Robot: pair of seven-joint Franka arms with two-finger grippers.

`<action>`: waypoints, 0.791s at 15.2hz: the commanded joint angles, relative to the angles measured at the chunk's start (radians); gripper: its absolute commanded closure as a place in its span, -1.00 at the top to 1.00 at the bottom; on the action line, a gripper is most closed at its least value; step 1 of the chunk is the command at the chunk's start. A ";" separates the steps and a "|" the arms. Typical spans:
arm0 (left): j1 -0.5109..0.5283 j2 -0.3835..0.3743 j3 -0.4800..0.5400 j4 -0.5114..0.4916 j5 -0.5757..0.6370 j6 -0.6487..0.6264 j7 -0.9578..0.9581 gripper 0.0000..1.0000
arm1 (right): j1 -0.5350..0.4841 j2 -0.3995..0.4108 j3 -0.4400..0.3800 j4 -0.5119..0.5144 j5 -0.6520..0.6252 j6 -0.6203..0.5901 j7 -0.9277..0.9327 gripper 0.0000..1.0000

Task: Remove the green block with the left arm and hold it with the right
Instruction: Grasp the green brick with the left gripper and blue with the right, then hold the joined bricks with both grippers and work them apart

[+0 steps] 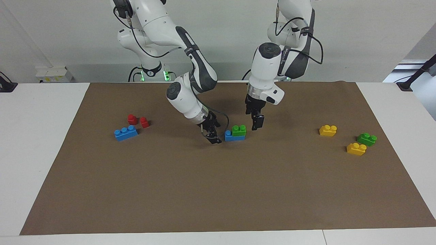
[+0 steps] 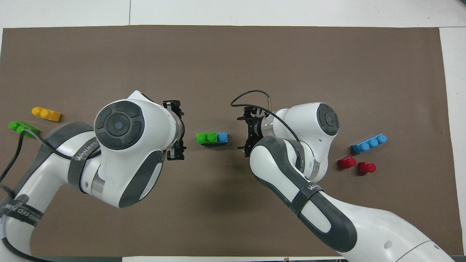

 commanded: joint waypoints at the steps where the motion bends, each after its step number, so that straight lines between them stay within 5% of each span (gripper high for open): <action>1: -0.029 0.016 0.018 -0.034 -0.006 0.066 -0.069 1.00 | 0.029 0.019 -0.001 -0.010 0.026 0.063 0.006 1.00; 9: -0.101 0.098 0.020 -0.084 0.002 0.135 -0.136 1.00 | 0.087 0.056 -0.001 -0.007 0.054 0.152 0.003 0.96; 10: -0.103 0.099 0.021 -0.084 0.002 0.133 -0.136 1.00 | 0.086 0.056 -0.001 -0.008 0.054 0.152 0.001 0.78; 12: -0.101 0.099 0.021 -0.079 0.008 0.121 -0.133 1.00 | 0.083 0.056 -0.001 -0.007 0.054 0.148 -0.002 -0.11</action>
